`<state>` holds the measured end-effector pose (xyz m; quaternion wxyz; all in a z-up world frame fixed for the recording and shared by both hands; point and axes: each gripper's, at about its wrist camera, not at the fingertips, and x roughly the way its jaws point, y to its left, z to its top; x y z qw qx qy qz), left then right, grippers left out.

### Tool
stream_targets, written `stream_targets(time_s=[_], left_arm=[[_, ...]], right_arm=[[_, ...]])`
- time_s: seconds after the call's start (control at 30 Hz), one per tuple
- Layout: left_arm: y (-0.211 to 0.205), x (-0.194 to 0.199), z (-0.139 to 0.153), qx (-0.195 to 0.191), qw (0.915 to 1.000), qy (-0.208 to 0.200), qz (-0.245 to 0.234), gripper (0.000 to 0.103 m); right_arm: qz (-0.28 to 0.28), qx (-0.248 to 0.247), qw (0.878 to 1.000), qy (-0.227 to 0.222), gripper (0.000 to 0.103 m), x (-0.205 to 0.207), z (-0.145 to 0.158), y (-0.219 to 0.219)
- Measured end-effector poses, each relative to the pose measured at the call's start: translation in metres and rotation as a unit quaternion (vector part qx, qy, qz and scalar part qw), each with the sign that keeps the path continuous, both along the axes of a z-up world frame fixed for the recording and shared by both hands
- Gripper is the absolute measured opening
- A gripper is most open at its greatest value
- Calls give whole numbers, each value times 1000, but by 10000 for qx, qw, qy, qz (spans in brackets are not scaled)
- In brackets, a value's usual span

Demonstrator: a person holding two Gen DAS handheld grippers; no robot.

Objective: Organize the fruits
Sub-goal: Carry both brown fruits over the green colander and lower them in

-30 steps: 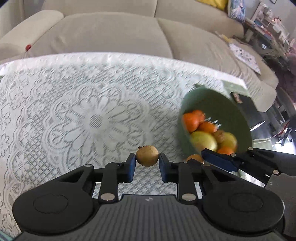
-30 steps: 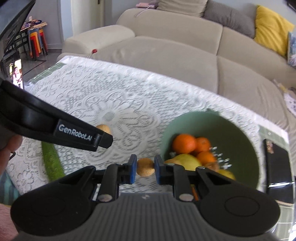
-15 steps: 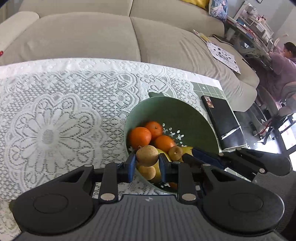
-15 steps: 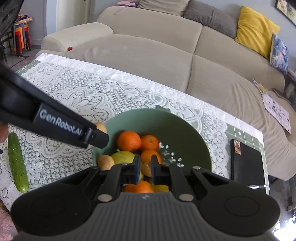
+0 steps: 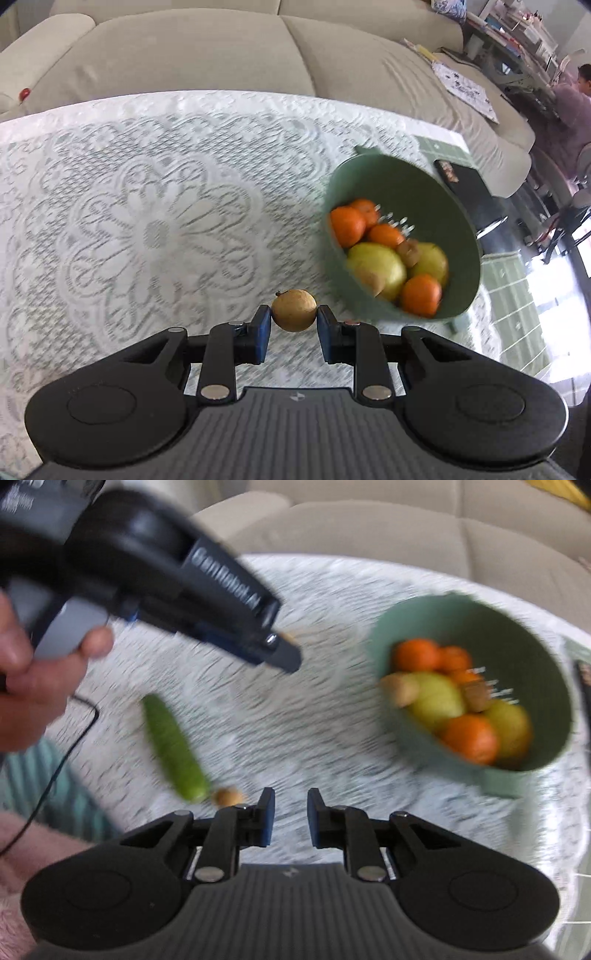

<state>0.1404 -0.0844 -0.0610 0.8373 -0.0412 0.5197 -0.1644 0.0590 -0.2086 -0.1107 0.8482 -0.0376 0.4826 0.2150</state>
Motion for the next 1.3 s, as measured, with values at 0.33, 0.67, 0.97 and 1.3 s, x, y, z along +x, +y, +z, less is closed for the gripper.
stream_targets(time_s=[0.33, 0.67, 0.97, 1.3], left_arm=[[42, -16, -9, 88, 9995, 107, 290, 29], [64, -16, -16, -57, 9984, 199, 523, 30], [72, -17, -19, -69, 9976, 270, 627, 30], [58, -17, -11, -17, 9984, 206, 535, 29]], right_arm=[[326, -100, 9993, 166, 21, 12, -32, 44], [271, -203, 9991, 237, 22, 26, -46, 54], [337, -195, 9989, 267, 26, 35, -53, 67], [218, -98, 9997, -33, 23, 32, -32, 54]])
